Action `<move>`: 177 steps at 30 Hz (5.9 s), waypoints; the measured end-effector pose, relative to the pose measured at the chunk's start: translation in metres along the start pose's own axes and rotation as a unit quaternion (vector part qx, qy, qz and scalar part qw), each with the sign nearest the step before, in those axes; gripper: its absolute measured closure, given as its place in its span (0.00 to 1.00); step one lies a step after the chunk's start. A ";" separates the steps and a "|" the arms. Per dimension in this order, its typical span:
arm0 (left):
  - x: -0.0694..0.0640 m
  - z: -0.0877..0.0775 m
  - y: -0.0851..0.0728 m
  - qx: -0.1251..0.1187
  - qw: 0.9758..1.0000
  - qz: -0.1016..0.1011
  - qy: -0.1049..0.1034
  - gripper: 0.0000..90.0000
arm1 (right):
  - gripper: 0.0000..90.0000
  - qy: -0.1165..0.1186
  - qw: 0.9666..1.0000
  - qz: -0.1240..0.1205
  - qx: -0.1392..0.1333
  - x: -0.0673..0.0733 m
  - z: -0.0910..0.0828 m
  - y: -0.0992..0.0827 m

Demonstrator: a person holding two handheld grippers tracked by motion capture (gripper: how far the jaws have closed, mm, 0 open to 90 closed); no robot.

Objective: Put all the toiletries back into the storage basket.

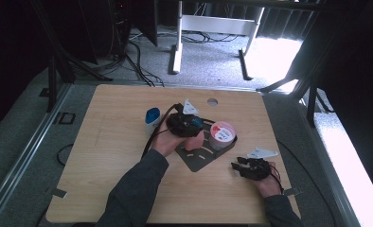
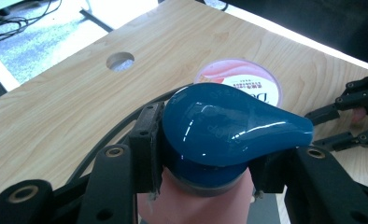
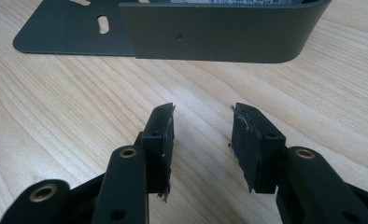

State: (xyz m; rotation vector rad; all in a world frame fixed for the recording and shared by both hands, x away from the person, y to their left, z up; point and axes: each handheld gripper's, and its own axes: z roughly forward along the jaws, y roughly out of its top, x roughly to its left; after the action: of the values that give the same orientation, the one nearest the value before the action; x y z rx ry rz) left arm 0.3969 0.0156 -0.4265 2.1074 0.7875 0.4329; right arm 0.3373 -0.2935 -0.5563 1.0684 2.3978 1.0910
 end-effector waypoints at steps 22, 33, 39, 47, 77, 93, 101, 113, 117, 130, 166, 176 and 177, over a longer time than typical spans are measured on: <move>0.007 0.023 0.009 -0.005 1.000 -0.001 0.021 0.59 | 0.65 0.002 1.000 0.001 0.000 0.000 0.000 0.000; 0.012 0.033 0.010 -0.008 1.000 -0.010 0.027 0.59 | 0.65 0.002 1.000 0.001 0.001 0.000 0.000 0.000; 0.014 0.040 0.010 -0.006 0.999 -0.012 0.030 0.59 | 0.65 0.003 1.000 0.002 0.001 0.000 0.000 0.000; 0.017 0.052 0.009 0.001 0.999 -0.022 0.037 0.59 | 0.65 0.004 1.000 0.003 0.000 -0.001 -0.001 -0.001; 0.019 0.075 0.015 0.011 0.998 -0.042 0.050 0.59 | 0.65 0.005 1.000 0.005 -0.002 -0.001 -0.001 -0.001; 0.021 0.080 0.017 0.002 0.997 -0.056 0.058 0.59 | 0.65 0.006 1.000 0.005 -0.002 -0.001 -0.001 -0.001; 0.021 0.081 0.017 -0.002 0.996 -0.060 0.062 0.59 | 0.65 0.005 1.000 0.005 -0.002 -0.001 -0.001 -0.001; 0.019 0.082 0.017 -0.003 0.996 -0.062 0.068 0.58 | 0.65 0.005 1.000 0.005 -0.002 -0.001 -0.001 -0.001; 0.017 0.081 0.016 -0.001 0.996 -0.055 0.070 0.58 | 0.65 0.005 1.000 0.005 -0.002 -0.001 -0.001 -0.001; 0.018 0.082 0.014 0.002 0.996 -0.062 0.057 0.47 | 0.65 0.004 1.000 0.005 -0.002 -0.001 -0.001 -0.001; 0.014 0.049 0.003 0.011 0.999 -0.039 0.029 0.42 | 0.65 0.004 1.000 0.003 -0.002 0.000 -0.001 -0.001; 0.011 0.031 0.004 0.002 0.999 -0.029 0.020 0.46 | 0.64 0.004 1.000 0.004 -0.002 0.000 -0.001 -0.001; 0.011 0.029 0.004 0.001 0.999 -0.028 0.019 0.46 | 0.64 0.004 1.000 0.003 -0.002 0.000 -0.001 -0.001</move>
State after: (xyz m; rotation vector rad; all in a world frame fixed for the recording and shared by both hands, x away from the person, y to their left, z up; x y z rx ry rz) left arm 0.4225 0.0040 -0.4405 2.0793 0.8675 0.4421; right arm 0.3364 -0.2947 -0.5566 1.0738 2.3991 1.1028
